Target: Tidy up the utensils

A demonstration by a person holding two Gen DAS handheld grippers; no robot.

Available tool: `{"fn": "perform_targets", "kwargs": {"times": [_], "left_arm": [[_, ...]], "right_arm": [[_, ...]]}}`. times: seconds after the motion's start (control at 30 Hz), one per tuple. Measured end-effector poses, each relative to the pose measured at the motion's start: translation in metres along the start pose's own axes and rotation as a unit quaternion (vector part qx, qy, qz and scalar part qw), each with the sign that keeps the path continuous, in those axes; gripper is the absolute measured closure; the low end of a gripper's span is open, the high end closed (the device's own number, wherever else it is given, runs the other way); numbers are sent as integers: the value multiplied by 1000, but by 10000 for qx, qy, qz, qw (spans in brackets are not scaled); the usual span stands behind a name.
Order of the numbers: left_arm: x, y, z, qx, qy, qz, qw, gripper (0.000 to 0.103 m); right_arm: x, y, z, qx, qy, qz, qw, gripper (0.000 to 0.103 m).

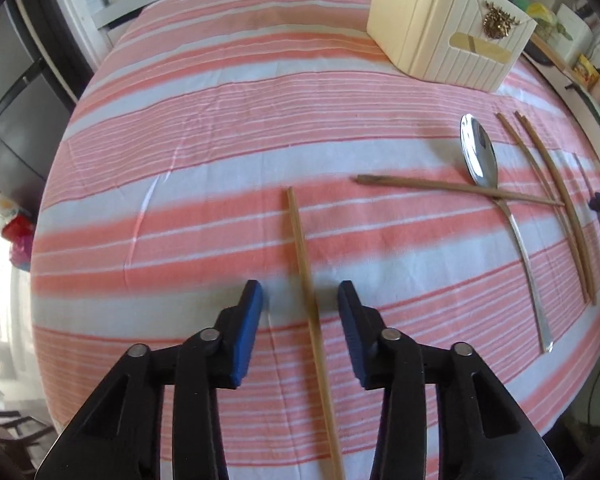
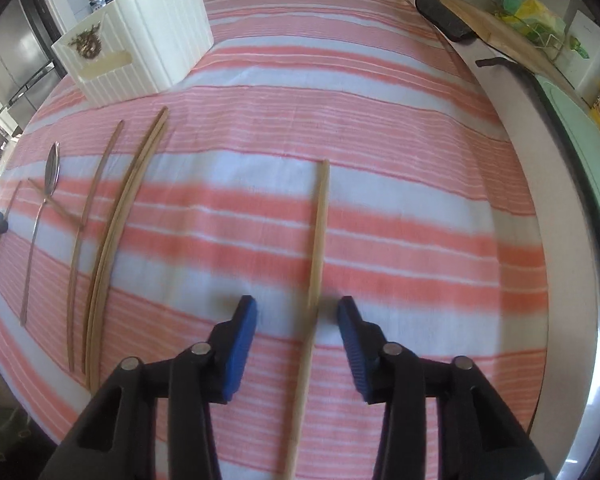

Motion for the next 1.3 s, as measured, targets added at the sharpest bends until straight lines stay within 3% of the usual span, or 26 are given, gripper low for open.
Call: {"fn": "perform_targets", "kwargs": {"times": [0.07,0.13,0.17,0.2,0.33,0.5,0.67,0.83,1.03,1.3], "left_arm": [[-2,9,13,-65,-61,-25,10000,77],[-5,14,22,-104,-158,-37,9998,97],[-6,16,24,-127,-201,-49,9997,98],[-6,17,26,-113,-225,-54,9997,99],[-9,8,27,81,-350,82,9993,100],[-4,-50,41,810,-477,-12,9956,100],[7,-119,52,1599,-423,-194,9860,100],[13,-165,60,2185,-386,-372,9744,100],[19,-195,66,2598,-436,-480,9635,100],[21,-215,82,2848,-484,-570,9557,100]], "right_arm": [[2,11,18,78,8,19,10000,70],[7,20,32,118,90,-30,9999,82],[9,24,38,112,128,-62,9998,94],[11,27,43,96,168,-64,9998,96],[20,24,57,207,532,56,9984,97],[18,-34,70,1019,842,446,9902,97],[1,-109,76,1725,720,751,9795,97],[-26,-170,73,2352,173,734,9690,97],[-49,-209,74,2841,-205,686,9561,97],[-59,-231,93,3240,-89,802,9426,97]]}}
Point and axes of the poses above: each gripper's, at about its wrist camera, not at the fingertips, and y roughly the way its jaws point, x to its right, z to its top, the point moved 3 cm from there along y, roughly the way its jaws point, and after that the axes turned 14 degrees about x, right-handed, at the moved point
